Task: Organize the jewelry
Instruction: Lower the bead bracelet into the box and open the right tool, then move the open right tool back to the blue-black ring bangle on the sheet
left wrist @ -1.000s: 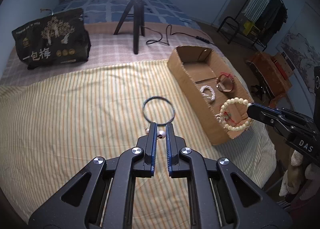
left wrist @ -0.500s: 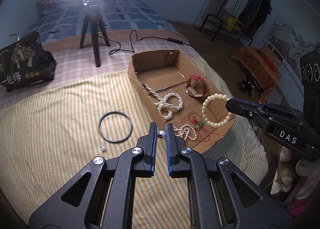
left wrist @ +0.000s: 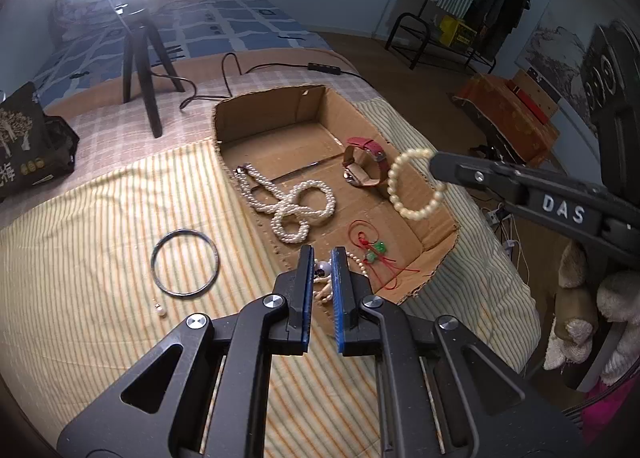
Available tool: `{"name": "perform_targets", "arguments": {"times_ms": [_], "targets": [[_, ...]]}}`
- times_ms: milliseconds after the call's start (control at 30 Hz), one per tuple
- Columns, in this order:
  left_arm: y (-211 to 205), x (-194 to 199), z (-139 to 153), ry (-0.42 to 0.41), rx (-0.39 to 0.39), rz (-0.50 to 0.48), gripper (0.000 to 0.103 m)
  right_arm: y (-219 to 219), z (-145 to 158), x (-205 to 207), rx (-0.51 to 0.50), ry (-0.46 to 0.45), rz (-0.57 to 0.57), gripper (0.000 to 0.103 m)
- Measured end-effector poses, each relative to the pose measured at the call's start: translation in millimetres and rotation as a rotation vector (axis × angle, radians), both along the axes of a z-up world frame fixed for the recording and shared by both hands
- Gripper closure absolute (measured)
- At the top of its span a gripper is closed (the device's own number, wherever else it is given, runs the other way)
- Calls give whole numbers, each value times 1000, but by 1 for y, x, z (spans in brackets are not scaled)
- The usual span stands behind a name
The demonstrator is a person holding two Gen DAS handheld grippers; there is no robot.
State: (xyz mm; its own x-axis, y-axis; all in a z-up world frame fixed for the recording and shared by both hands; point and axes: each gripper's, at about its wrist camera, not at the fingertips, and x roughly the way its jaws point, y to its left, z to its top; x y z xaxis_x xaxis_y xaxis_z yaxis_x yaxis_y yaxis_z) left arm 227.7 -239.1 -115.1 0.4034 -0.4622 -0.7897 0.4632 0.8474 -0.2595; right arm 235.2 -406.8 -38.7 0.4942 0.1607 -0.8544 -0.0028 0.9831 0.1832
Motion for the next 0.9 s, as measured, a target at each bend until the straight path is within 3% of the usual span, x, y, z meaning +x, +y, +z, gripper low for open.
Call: {"name": "perform_targets", "arguments": {"times_ms": [567, 633, 700, 733, 767, 800, 833, 900], "targets": [[-26, 0, -7, -13, 17, -38, 96, -8, -14, 15, 8, 27, -23, 94], [-26, 0, -6, -19, 20, -30, 96, -7, -14, 14, 4, 20, -23, 75], [-26, 2, -6, -17, 25, -27, 91, -6, -14, 14, -1, 20, -21, 71], [-25, 2, -6, -17, 28, -23, 84, -5, -13, 14, -4, 18, -19, 64], [-24, 2, -5, -23, 26, -21, 64, -4, -13, 14, -10, 16, -19, 58], [-24, 1, -4, -32, 26, -17, 50, -3, -13, 14, -16, 13, -22, 43], [-23, 0, -2, -48, 28, -9, 46, -3, -12, 14, -23, 6, -23, 31], [-22, -1, 0, -55, 30, -4, 40, -2, -10, 14, -39, -5, -29, 24]]}}
